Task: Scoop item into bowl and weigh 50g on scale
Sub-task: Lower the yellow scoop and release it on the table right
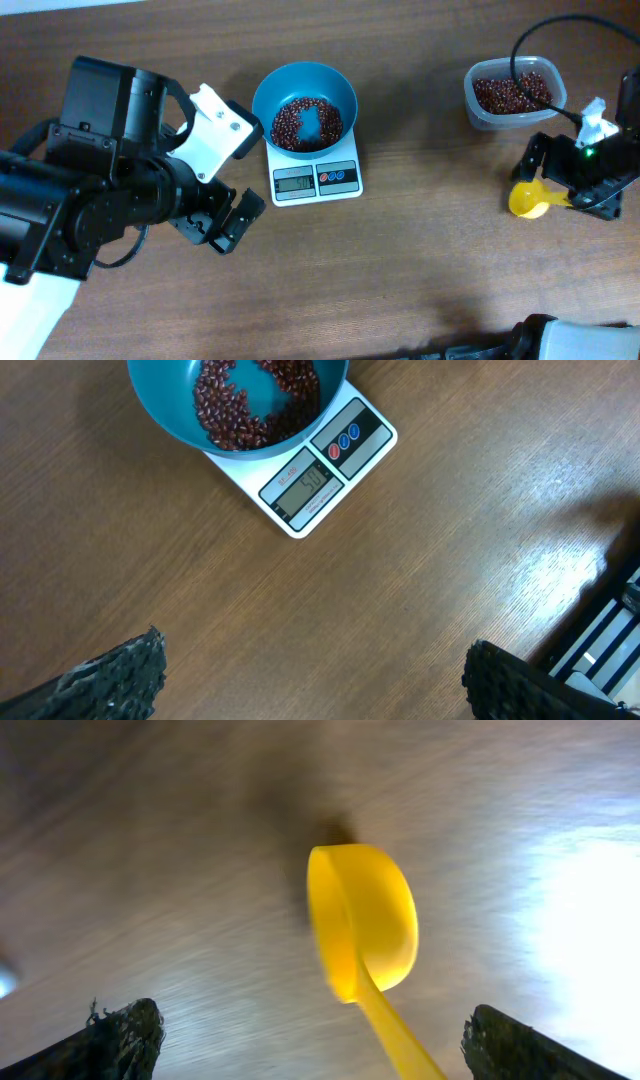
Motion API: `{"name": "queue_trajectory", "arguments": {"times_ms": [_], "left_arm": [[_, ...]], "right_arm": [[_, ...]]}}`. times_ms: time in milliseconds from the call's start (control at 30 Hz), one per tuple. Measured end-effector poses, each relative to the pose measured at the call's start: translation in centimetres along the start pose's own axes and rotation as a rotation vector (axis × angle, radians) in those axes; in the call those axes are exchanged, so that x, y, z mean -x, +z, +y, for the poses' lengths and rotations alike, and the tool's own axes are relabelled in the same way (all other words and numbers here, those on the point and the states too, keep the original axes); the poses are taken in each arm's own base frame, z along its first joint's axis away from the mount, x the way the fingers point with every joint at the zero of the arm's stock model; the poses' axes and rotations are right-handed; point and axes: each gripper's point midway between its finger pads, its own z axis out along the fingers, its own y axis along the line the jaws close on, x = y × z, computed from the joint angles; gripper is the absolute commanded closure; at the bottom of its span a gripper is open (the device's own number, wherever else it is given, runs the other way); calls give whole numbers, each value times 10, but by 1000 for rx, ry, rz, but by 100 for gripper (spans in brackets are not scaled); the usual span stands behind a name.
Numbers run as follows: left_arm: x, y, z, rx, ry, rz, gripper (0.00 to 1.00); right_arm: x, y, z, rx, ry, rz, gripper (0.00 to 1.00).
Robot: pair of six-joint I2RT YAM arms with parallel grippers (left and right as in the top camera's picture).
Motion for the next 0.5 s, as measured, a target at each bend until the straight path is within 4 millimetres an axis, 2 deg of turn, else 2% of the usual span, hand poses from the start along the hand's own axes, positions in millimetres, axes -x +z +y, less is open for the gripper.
{"name": "queue_trajectory", "arguments": {"times_ms": [133, 333, 500], "left_arm": [[0, 0, 0, 0, 0, 0, 2], [0, 0, 0, 0, 0, 0, 1], [0, 0, 0, 0, 0, 0, 1]], "right_arm": [[-9, 2, -11, -105, -11, 37, 1], [-10, 3, -19, -247, -30, 35, 1], [9, -5, -12, -334, -86, -53, 1]]}}
